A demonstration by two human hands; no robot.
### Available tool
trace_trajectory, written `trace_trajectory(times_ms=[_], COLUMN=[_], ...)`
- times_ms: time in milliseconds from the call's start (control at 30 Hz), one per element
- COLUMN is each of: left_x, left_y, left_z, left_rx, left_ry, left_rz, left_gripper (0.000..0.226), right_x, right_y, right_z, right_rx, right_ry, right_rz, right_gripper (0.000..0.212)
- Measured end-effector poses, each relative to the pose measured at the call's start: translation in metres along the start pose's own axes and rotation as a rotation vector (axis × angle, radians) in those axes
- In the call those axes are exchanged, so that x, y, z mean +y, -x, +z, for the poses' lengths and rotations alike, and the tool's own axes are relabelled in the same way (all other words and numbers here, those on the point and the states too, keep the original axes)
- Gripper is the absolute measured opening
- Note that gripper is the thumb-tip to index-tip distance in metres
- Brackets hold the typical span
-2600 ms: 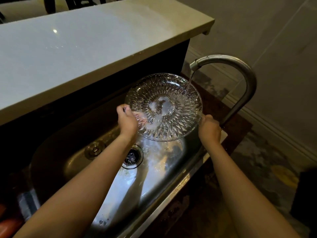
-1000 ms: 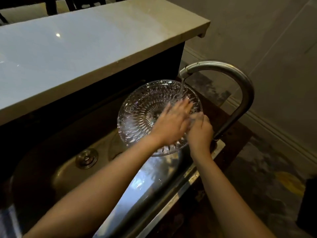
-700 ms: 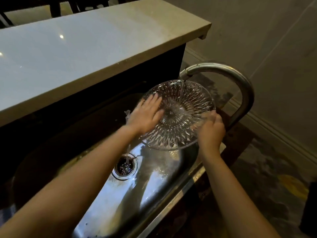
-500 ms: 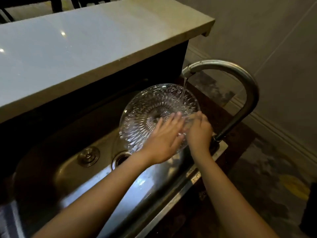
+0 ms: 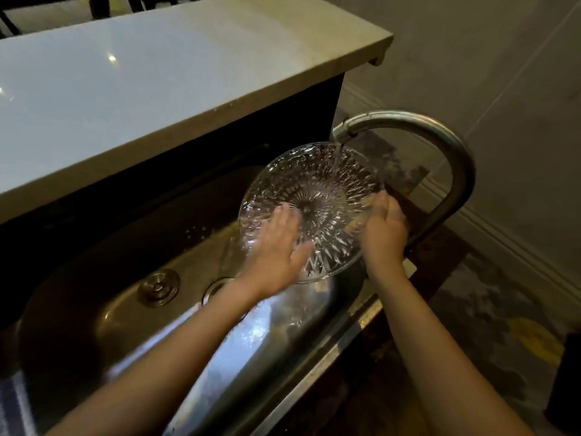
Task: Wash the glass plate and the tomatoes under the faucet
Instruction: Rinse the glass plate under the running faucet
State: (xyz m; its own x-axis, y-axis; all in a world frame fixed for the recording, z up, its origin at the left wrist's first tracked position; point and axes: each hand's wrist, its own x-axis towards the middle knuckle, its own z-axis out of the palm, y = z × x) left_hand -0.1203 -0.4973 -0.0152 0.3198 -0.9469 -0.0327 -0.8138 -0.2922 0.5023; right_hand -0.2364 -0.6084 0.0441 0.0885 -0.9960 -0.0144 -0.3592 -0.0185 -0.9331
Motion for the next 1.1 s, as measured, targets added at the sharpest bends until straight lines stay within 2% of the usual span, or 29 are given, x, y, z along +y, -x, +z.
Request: trace_trajectory(times_ms=[100, 200, 300, 433, 500, 633, 700, 767, 833, 900, 967, 1033, 1100], left_x=[0.038, 0.041, 0.005, -0.058, -0.069, -0.068, -0.068, -0.066, -0.059, -0.053, -0.052, -0.054, -0.058], left_y=[-0.018, -0.064, -0.096, -0.078, -0.055, -0.027, -0.020, -0.015, -0.010, -0.003, 0.002, 0.006, 0.007], left_z=[0.004, -0.013, -0.036, -0.050, -0.043, -0.027, -0.022, -0.017, -0.013, -0.009, -0.005, -0.003, -0.006], left_rx=[0.034, 0.113, 0.113, 0.120, 0.124, 0.241, 0.266, 0.202, 0.041, -0.133, -0.315, -0.503, -0.564], left_ry=[-0.011, -0.113, -0.084, -0.044, 0.204, 1.116, 1.248, 1.208, 1.155, 1.112, 1.211, 1.439, 1.604], left_rz=[0.179, 0.148, -0.001, -0.345, -0.470, -0.688, -0.674, -0.699, -0.798, -0.897, -0.971, -1.064, -1.091], left_gripper=[0.059, 0.056, 0.058, 0.055, 0.051, 0.034, 0.026, 0.027, 0.026, 0.024, 0.034, 0.040, 0.036], right_x=[0.004, 0.004, 0.006, 0.008, 0.007, 0.005, 0.004, -0.003, -0.011, -0.018, -0.024, -0.031, -0.035], right_y=[0.014, 0.020, 0.015, 0.004, 0.000, -0.006, -0.011, -0.015, -0.020, -0.021, -0.021, -0.025, -0.032], right_z=[0.011, 0.014, 0.007, -0.004, -0.002, 0.004, 0.006, 0.008, 0.011, 0.015, 0.021, 0.030, 0.040], right_rx=[-0.062, -0.079, -0.042, -0.010, -0.055, -0.120, -0.174, -0.265, -0.388, -0.508, -0.579, -0.522, -0.393], right_ry=[-0.022, -0.126, -0.144, -0.159, -0.148, -0.040, -0.037, -0.108, -0.231, -0.287, -0.219, -0.117, -0.088], right_rz=[0.026, 0.082, 0.116, 0.069, 0.047, -0.017, 0.011, 0.095, 0.098, -0.020, -0.154, -0.254, -0.305], right_gripper=[0.035, 0.035, 0.037, 0.036, 0.036, 0.037, 0.036, 0.032, 0.036, 0.035, 0.038, 0.042, 0.045])
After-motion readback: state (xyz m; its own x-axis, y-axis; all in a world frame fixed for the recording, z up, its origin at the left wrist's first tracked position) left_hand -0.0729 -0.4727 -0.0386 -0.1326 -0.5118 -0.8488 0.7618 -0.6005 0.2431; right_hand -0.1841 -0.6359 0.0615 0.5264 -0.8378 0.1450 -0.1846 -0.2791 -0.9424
